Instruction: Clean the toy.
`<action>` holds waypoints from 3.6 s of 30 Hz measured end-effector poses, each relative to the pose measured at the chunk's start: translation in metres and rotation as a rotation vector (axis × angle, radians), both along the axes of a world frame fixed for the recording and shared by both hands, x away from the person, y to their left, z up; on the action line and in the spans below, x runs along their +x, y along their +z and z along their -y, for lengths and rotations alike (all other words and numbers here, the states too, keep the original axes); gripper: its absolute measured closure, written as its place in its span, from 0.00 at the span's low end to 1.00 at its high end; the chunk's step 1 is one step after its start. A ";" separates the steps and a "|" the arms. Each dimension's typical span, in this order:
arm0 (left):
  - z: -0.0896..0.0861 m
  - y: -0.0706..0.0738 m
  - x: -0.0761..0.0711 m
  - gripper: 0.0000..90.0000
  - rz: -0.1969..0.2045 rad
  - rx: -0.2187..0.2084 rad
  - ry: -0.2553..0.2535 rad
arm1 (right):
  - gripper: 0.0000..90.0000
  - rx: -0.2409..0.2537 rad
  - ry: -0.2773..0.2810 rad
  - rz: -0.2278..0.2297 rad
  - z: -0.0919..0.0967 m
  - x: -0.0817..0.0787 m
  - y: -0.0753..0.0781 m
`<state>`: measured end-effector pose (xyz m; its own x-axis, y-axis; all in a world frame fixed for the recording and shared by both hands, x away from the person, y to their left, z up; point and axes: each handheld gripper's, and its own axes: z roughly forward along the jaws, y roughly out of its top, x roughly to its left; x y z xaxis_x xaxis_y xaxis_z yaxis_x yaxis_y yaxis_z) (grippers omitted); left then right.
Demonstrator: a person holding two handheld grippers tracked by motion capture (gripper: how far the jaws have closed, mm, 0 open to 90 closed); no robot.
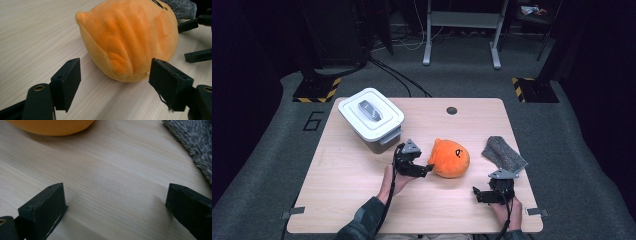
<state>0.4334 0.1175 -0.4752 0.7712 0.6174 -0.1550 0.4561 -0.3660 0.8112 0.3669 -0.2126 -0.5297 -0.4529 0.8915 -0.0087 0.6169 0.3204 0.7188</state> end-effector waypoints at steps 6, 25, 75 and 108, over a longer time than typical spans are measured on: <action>0.007 -0.010 0.004 0.53 -0.035 -0.013 -0.005 | 0.02 0.000 0.000 0.000 0.000 0.000 0.000; 0.012 -0.018 -0.021 0.88 -0.015 -0.019 0.068 | 0.00 0.004 -0.007 -0.006 -0.001 0.002 0.000; 0.013 -0.019 -0.029 0.88 0.008 -0.042 0.058 | 0.84 -0.021 -0.213 -0.122 0.057 0.114 0.029; 0.020 -0.013 -0.033 0.88 0.058 -0.030 0.042 | 0.85 0.150 0.048 0.038 0.001 0.074 0.122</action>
<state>0.4005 0.0973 -0.4878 0.7532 0.6448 -0.1300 0.4226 -0.3229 0.8468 0.4410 -0.2131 -0.4073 -0.4973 0.8612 0.1051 0.5745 0.2361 0.7837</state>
